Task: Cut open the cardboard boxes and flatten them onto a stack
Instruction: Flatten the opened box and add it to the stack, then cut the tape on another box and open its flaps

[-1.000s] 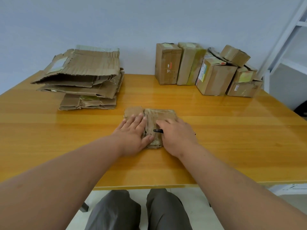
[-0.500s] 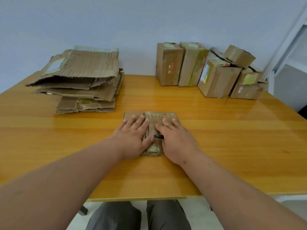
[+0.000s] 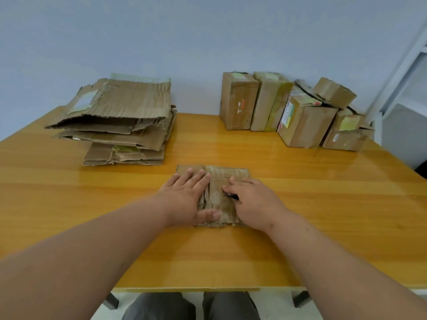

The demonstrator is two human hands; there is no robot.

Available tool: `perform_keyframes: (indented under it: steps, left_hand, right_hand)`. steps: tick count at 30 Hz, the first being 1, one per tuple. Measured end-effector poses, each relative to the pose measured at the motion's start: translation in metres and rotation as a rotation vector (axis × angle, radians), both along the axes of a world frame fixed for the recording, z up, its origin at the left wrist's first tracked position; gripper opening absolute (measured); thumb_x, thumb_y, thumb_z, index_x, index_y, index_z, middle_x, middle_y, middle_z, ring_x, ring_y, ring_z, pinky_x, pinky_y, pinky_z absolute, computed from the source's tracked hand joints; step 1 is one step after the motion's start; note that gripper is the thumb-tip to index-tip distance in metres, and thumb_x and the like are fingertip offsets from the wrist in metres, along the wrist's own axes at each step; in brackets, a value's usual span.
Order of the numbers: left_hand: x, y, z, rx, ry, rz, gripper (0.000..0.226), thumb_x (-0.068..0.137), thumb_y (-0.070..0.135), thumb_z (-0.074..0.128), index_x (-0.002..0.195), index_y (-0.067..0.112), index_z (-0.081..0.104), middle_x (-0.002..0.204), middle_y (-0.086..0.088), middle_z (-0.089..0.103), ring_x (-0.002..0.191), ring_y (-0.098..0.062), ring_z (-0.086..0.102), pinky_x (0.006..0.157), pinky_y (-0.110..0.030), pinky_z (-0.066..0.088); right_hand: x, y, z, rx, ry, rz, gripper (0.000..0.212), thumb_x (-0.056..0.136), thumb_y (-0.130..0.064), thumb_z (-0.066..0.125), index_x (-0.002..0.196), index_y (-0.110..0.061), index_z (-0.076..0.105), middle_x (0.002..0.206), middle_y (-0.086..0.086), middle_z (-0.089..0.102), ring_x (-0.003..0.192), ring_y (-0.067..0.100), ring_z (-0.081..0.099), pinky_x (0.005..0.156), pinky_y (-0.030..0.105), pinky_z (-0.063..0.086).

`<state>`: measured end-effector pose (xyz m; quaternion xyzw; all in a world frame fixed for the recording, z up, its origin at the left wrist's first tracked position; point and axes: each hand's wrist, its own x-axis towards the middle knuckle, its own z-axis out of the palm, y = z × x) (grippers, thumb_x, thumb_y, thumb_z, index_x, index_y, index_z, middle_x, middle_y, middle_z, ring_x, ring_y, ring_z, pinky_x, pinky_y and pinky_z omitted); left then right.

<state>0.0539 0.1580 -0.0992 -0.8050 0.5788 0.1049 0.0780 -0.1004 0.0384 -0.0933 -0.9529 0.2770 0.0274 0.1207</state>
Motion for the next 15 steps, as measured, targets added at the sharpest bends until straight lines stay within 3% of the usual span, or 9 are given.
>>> perform_keyframes:
  steps: [2,4,7,10,13,15]
  left_hand:
    - [0.006,-0.003,0.008,0.007,-0.073,-0.038,0.095,0.081,0.085,0.022,0.153,0.035,-0.017,0.16,0.006,-0.025,0.147,-0.019,-0.024,0.118,-0.049,-0.009]
    - [0.013,-0.009,0.018,-0.02,-0.157,-0.065,0.082,0.087,0.079,0.027,0.153,0.043,-0.006,0.162,0.006,-0.019,0.15,-0.022,-0.014,0.117,-0.052,-0.001]
    - [0.025,-0.02,0.031,-0.081,-0.239,-0.074,0.063,0.093,0.066,0.038,0.15,0.051,0.013,0.16,0.002,0.015,0.144,-0.026,0.017,0.113,-0.049,0.017]
    - [0.032,-0.033,0.037,-0.084,-0.239,-0.084,0.047,0.099,0.047,0.044,0.144,0.046,0.033,0.139,0.004,0.044,0.126,-0.021,0.042,0.105,-0.043,0.03]
    - [0.039,-0.045,0.037,-0.094,-0.268,-0.07,0.046,0.095,0.02,0.048,0.137,0.038,0.044,0.123,0.003,0.052,0.111,-0.021,0.053,0.094,-0.038,0.038]
    - [0.045,-0.054,0.035,-0.062,-0.251,-0.032,0.047,0.093,0.015,0.046,0.137,0.033,0.045,0.12,0.001,0.053,0.107,-0.021,0.055,0.088,-0.036,0.038]
  right_hand:
    - [-0.009,-0.01,0.006,-0.005,0.016,0.044,0.058,0.096,-0.01,0.035,0.149,-0.034,0.038,0.16,-0.013,0.024,0.141,0.015,0.023,0.115,0.029,0.024]
    - [-0.019,-0.018,0.008,-0.021,0.018,0.06,0.052,0.101,-0.011,0.034,0.148,-0.034,0.039,0.159,-0.016,0.026,0.133,0.013,0.028,0.11,0.024,0.027]
    - [-0.022,-0.027,0.004,-0.048,0.02,0.069,0.046,0.104,-0.022,0.036,0.146,-0.04,0.036,0.159,-0.017,0.023,0.127,0.014,0.03,0.108,0.029,0.033]
    - [-0.009,-0.033,0.003,-0.062,0.064,0.095,0.047,0.104,-0.028,0.036,0.149,-0.041,0.031,0.162,-0.012,0.019,0.129,0.018,0.028,0.109,0.036,0.033]
    - [0.01,-0.038,0.007,-0.041,0.121,0.108,0.049,0.105,-0.031,0.033,0.152,-0.038,0.025,0.163,-0.008,0.012,0.133,0.022,0.021,0.113,0.038,0.029]
    - [0.026,-0.043,0.011,-0.025,0.171,0.101,0.05,0.105,-0.031,0.031,0.154,-0.036,0.022,0.164,-0.005,0.009,0.136,0.026,0.017,0.115,0.039,0.026]
